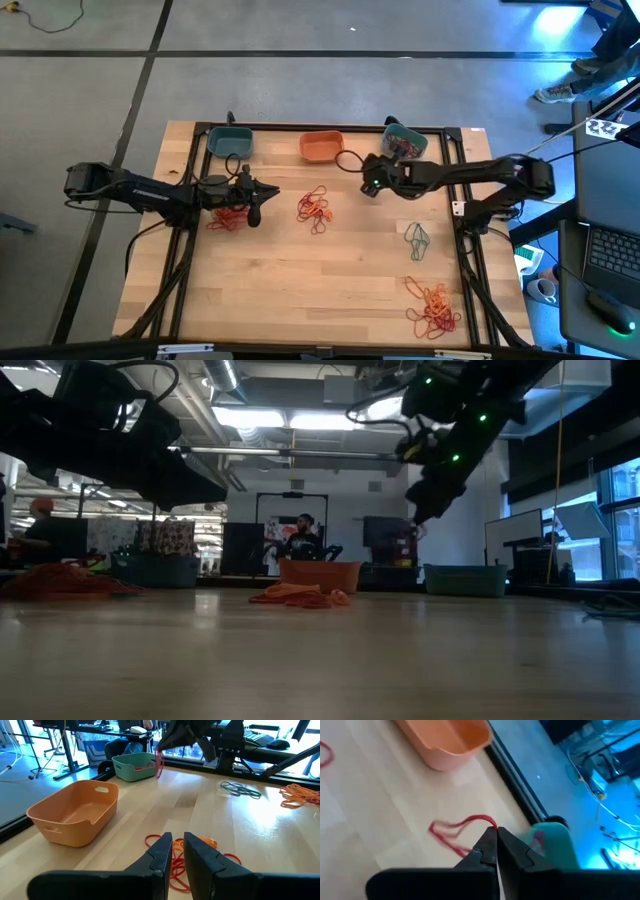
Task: Sort rubber bands into baskets
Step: Put the red rubber band into the green bin
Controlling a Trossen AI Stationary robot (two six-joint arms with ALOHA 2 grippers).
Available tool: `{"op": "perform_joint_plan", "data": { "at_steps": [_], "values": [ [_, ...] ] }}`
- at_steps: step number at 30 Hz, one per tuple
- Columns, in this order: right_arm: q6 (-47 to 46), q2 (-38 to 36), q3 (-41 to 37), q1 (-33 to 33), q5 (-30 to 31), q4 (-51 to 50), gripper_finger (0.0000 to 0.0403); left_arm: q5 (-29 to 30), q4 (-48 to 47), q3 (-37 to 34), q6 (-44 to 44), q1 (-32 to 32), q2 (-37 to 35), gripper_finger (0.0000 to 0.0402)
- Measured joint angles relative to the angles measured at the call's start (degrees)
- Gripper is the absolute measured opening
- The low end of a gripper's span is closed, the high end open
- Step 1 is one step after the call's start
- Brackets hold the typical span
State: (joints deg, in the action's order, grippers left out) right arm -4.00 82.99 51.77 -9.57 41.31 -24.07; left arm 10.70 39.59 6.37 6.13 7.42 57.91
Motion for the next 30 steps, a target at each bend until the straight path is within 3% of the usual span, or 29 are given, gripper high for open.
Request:
{"op": "perform_joint_plan", "data": {
  "at_steps": [7, 16, 30],
  "values": [
    [-0.9, -5.8, 0.0, -5.7, 1.8, -8.6, 0.0007, 0.0, 0.0, 0.0, 0.0, 0.0, 0.0, 0.0045],
    [-0.3, -5.8, 0.0, -18.4, 0.8, -8.8, 0.0007, 0.0, 0.0, 0.0, 0.1, 0.0, 0.0, 0.0045],
    [-0.3, -2.3, 0.0, -31.8, -13.0, -4.2, 0.0008, 0.0, 0.1, 0.0, 0.0, 0.0, 0.0, 0.0045]
  ]
}}
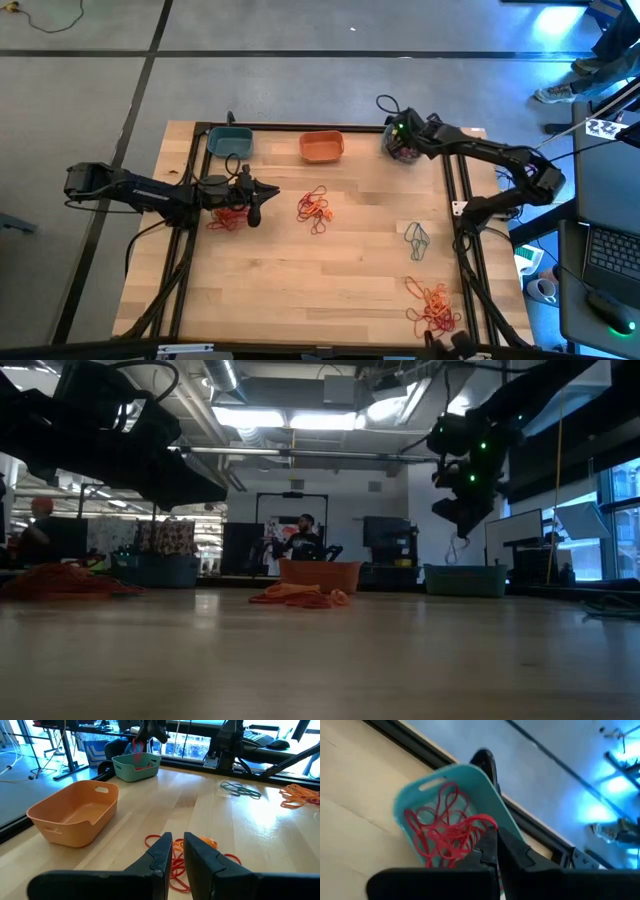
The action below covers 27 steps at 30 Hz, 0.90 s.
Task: Sort rubber bands into baskets
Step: Put the red rubber band into the green bin
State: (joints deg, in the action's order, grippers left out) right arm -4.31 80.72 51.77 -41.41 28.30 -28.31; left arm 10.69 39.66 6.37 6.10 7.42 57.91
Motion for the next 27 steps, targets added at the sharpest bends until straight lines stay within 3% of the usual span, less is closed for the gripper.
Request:
{"op": "perform_joint_plan", "data": {
  "at_steps": [5, 10, 16, 27],
  "values": [
    [-0.9, 2.7, 0.0, -1.2, -0.4, -0.4, 0.0030, 0.0, 0.0, 0.0, 0.0, 0.0, 0.0, 0.0045],
    [0.2, 3.0, 0.0, -1.0, -0.5, -0.2, 0.0102, 0.0, 0.0, 0.0, 0.0, 0.0, 0.0, 0.0045],
    [0.3, 1.1, 0.0, -0.9, -10.1, 0.1, 0.0170, 0.0, 0.0, 0.0, -0.3, 0.0, 0.0, 0.0045],
    [0.2, 0.9, 0.0, 7.4, -18.9, 9.9, 0.0186, 0.0, 0.0, 0.0, -0.2, 0.0, 0.0, 0.0045]
  ]
}}
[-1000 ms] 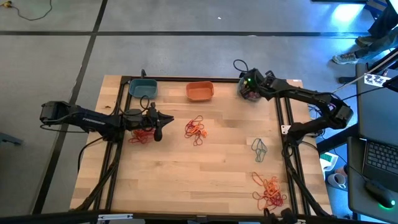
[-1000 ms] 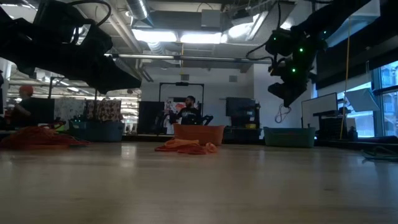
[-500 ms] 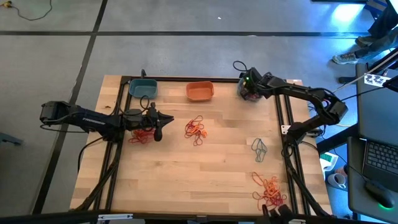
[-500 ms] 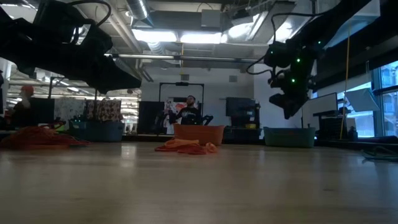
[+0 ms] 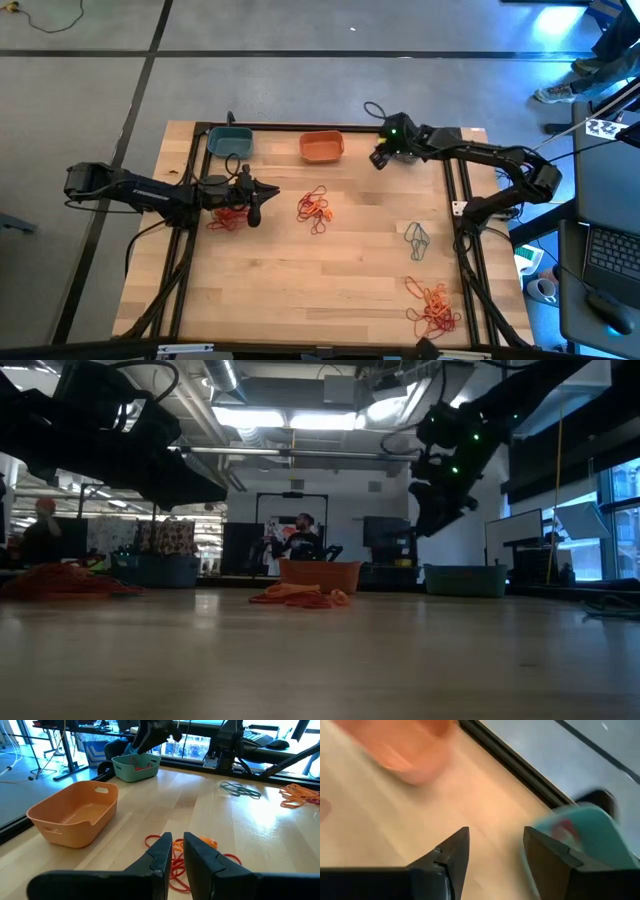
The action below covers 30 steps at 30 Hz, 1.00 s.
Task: Sort rubber bands into baskets
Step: Put the red rubber band into the green bin
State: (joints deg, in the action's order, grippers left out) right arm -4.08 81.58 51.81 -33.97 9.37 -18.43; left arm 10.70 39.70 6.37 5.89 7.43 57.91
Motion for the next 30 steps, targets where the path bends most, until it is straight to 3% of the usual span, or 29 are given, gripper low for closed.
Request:
{"op": "perform_joint_plan", "data": {
  "at_steps": [10, 17, 21, 30],
  "values": [
    [-0.4, 0.0, 0.0, 8.6, -0.1, 9.3, 0.0186, 0.0, 0.0, 0.0, 0.0, 0.0, 0.0, 0.0045],
    [0.0, 1.1, 0.0, 13.2, -9.7, 14.4, 0.0186, 0.0, 0.0, 0.0, 0.2, 0.0, 0.0, 0.0045],
    [0.0, 4.0, 0.0, 15.7, -13.3, 17.7, 0.0186, 0.0, 0.0, 0.0, 0.2, 0.0, 0.0, 0.0045],
    [2.2, 13.0, 0.0, 19.5, -14.6, 26.3, 0.0186, 0.0, 0.0, 0.0, 0.2, 0.0, 0.0, 0.0045]
  ]
}}
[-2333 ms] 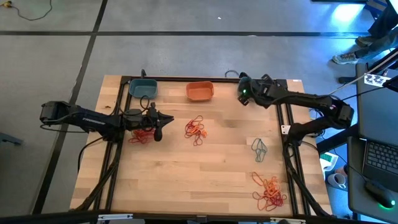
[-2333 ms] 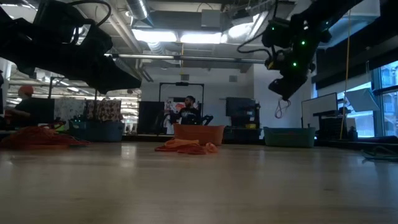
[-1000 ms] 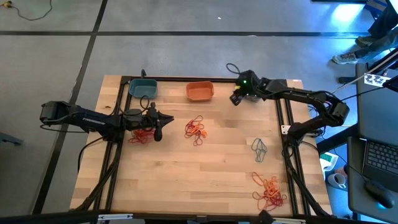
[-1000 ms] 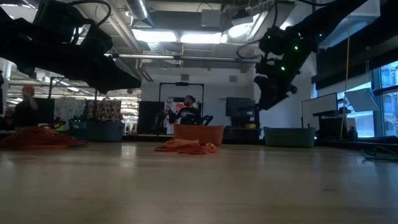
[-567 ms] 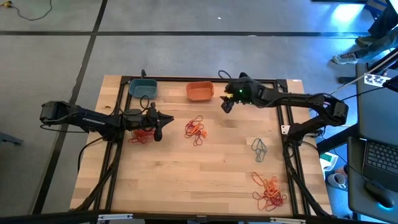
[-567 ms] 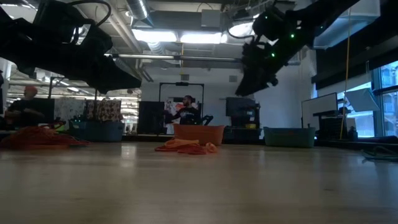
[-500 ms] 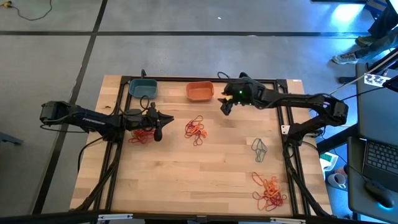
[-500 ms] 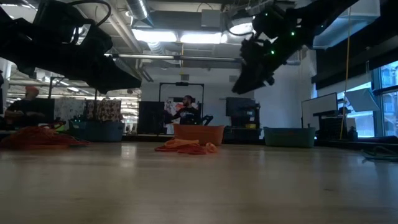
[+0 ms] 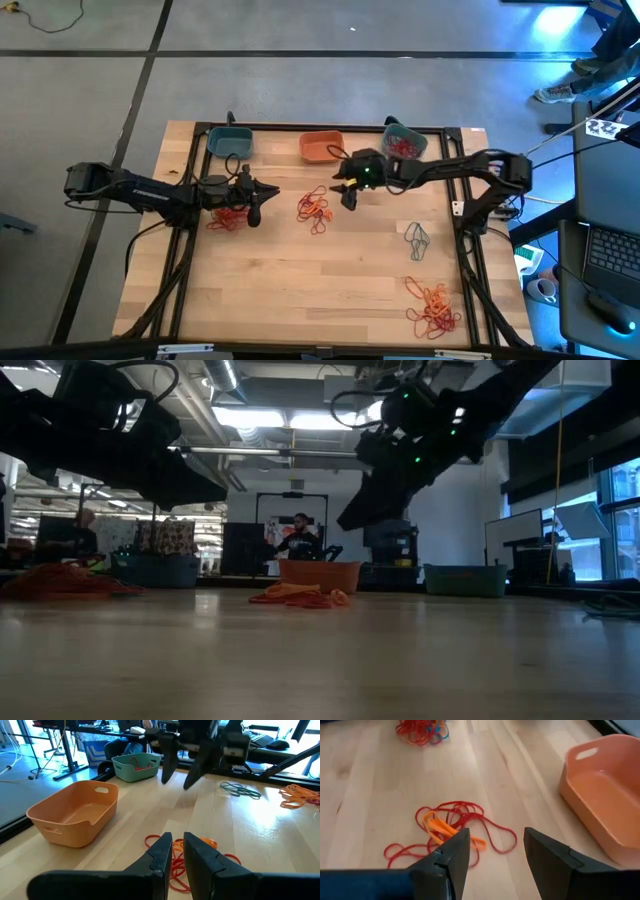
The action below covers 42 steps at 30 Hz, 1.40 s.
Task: Sort rubber bands into baskets
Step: Put the red rubber band into the green bin
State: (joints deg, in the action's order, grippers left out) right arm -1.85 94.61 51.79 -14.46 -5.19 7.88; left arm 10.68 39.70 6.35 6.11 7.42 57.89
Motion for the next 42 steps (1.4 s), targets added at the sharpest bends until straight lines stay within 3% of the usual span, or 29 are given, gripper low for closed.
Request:
{"op": "perform_joint_plan", "data": {
  "at_steps": [9, 20, 24, 38, 42],
  "values": [
    [-3.8, 9.0, 0.0, -0.2, 2.2, 8.9, 0.0186, 0.0, 0.0, 0.0, -0.4, 0.0, 0.0, 0.0045],
    [-4.4, 17.0, 4.2, -0.2, 3.9, 5.6, 0.0186, 0.0, 0.0, 0.0, 0.0, 0.0, 0.0, 0.0045],
    [-4.4, 18.5, 5.9, -0.2, 7.0, 2.9, 0.0186, 0.0, 0.0, 0.0, 0.1, 0.0, 0.0, 0.0045],
    [-2.3, 19.5, 6.3, -0.2, 6.6, 2.5, 0.0186, 0.0, 0.0, 0.0, 0.6, 0.0, 0.0, 0.0045],
    [-2.1, 19.6, 6.3, -0.2, 6.6, 2.0, 0.0167, 0.0, 0.0, 0.0, 0.6, 0.0, 0.0, 0.0045]
  ]
}}
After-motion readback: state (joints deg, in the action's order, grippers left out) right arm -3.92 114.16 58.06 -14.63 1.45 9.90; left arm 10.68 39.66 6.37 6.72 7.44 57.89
